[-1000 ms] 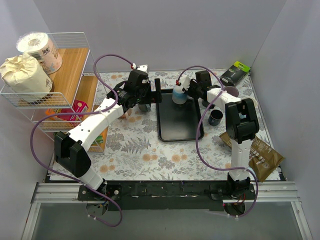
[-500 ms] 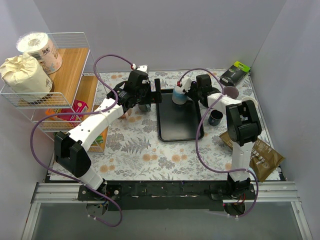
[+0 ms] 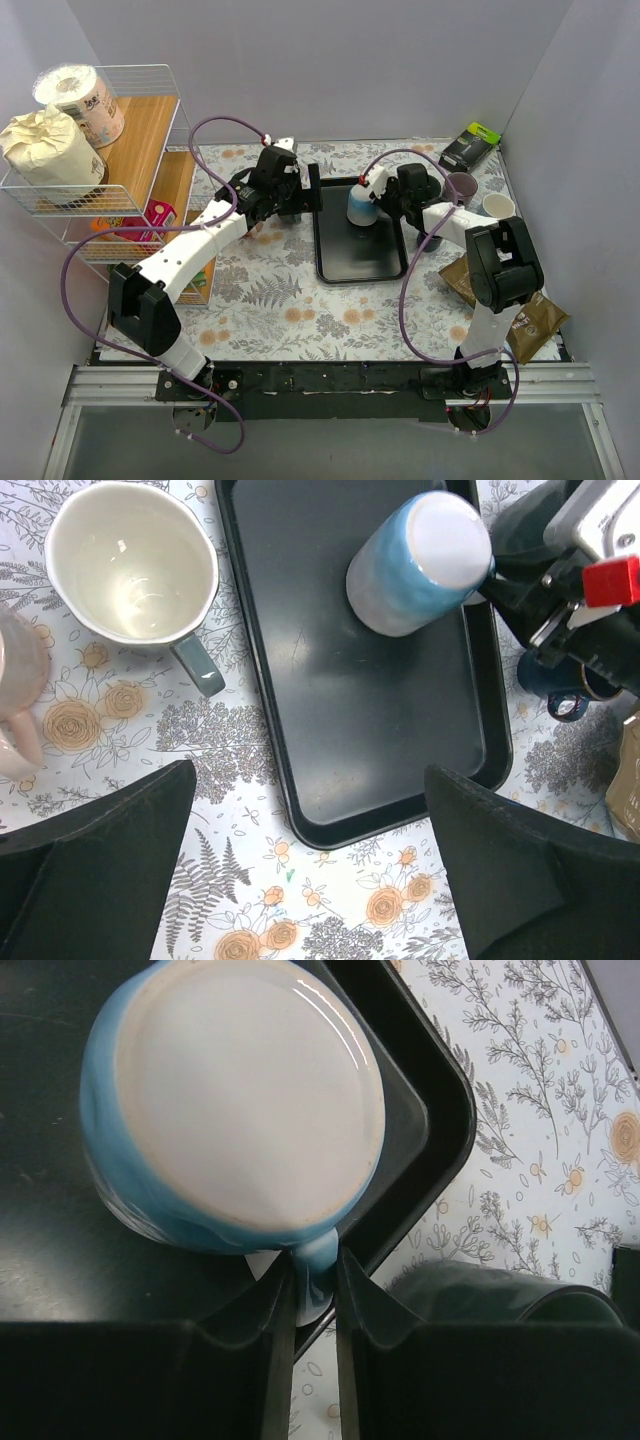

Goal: Turn the mug right side up

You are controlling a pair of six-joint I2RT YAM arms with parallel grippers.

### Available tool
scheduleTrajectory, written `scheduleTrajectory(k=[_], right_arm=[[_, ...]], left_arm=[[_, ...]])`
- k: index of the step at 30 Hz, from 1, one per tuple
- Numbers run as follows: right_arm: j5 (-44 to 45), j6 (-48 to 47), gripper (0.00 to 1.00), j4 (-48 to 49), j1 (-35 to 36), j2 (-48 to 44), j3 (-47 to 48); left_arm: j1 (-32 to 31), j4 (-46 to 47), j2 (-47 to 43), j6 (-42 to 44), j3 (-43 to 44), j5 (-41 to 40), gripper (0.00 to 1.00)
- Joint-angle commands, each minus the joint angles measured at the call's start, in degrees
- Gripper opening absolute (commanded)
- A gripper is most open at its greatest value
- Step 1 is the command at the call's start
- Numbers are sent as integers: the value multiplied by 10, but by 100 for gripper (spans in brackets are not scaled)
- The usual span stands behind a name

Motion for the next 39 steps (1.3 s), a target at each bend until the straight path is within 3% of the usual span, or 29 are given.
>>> scheduleTrajectory(k=[1, 9, 14, 19, 25, 29, 39], right_arm=[[-23, 28, 1, 2, 17, -57, -10], [3, 50, 3, 28, 59, -85, -86], [-16, 63, 32, -1, 65, -85, -85], [-46, 64, 47, -38, 65, -85, -67], [-63, 38, 49, -86, 65, -62, -28], [-76, 21, 43, -89, 65, -51, -4], [-95, 13, 41, -134, 61, 0, 46]], left_arm=[[0, 19, -41, -7, -16, 5, 98], [0, 27, -59, -13, -42, 11, 98], [0, 28, -69, -14, -55, 9, 98], [0, 27, -79, -15, -62, 7, 98], [0, 27, -89, -16, -71, 7, 98], [0, 23, -96, -17, -75, 5, 98], [0, 18, -105, -19, -79, 0, 98]])
